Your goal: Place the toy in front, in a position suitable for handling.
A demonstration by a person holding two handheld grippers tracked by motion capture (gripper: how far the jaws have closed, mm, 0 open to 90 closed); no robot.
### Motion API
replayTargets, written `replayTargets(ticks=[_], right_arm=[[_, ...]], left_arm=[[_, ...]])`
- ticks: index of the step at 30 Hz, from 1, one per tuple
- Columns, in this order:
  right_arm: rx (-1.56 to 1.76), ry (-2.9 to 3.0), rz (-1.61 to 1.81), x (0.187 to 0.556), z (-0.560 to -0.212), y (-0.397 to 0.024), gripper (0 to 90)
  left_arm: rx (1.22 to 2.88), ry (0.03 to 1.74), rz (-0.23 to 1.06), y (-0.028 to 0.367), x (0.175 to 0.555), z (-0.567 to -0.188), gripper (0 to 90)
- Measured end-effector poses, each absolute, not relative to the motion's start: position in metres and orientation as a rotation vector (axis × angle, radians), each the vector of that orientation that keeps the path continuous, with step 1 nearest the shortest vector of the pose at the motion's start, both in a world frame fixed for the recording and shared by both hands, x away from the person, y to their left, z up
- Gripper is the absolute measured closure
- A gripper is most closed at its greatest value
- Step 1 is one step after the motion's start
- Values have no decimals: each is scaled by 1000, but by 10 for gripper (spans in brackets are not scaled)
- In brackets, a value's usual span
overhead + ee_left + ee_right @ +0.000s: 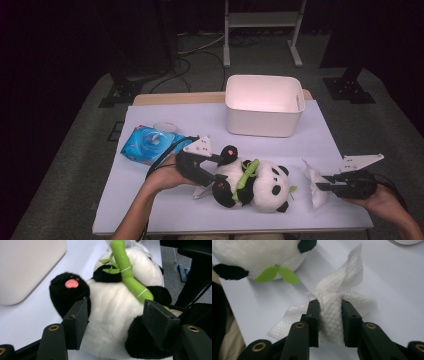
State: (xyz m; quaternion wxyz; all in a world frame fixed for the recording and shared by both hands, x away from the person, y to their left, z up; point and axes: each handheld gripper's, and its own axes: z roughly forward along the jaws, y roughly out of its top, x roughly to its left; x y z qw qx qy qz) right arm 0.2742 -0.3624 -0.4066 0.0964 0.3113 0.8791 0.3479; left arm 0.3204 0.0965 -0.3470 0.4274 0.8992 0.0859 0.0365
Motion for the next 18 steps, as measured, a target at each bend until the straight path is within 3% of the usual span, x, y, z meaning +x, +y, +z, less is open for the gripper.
replayTargets(ticks=[6,18], right_arm=[[964,2581,1071,271,-405,-374,598],[945,2561,1072,270,-392,-378,515]], left_arm=[[2214,268,100,105,320,-353,322],[2192,308,110,117,319,-363,286]])
